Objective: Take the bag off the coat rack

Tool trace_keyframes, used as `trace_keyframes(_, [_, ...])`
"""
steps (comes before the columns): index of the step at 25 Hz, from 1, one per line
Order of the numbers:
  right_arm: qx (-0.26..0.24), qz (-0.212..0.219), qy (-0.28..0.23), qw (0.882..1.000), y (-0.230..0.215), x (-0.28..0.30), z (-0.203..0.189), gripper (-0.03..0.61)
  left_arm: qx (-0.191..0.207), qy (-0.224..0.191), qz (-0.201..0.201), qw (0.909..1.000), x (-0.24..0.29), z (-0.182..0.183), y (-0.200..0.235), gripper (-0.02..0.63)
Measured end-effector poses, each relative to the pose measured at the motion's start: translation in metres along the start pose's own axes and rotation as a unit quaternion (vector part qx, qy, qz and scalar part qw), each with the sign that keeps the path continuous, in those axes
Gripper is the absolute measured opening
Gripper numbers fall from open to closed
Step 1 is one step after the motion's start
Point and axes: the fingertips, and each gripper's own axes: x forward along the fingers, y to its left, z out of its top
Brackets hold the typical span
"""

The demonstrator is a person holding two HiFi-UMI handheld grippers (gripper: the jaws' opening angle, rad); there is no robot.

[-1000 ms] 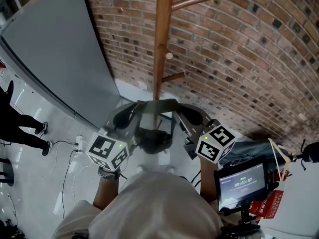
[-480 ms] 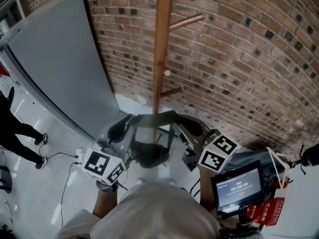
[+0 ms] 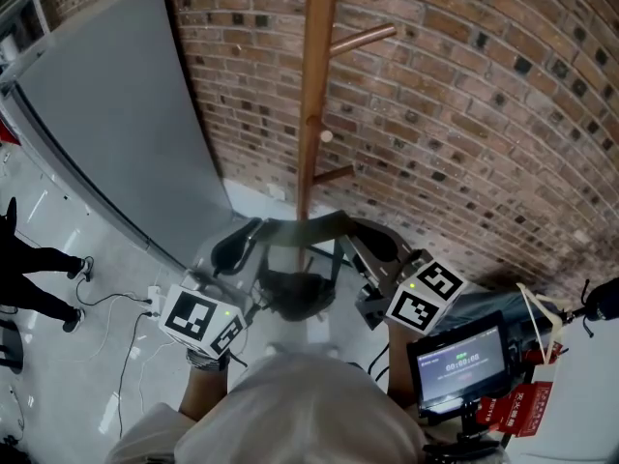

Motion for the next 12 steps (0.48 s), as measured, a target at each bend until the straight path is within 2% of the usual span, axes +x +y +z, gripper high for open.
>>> trace_keyframes(12, [0.009,-0.014,0.004,1.0,-0.007,-0.002,-0.006,0.008,-0.004,0.013,-0.012,0.9998,0.005,-0.011,-0.001,0.046])
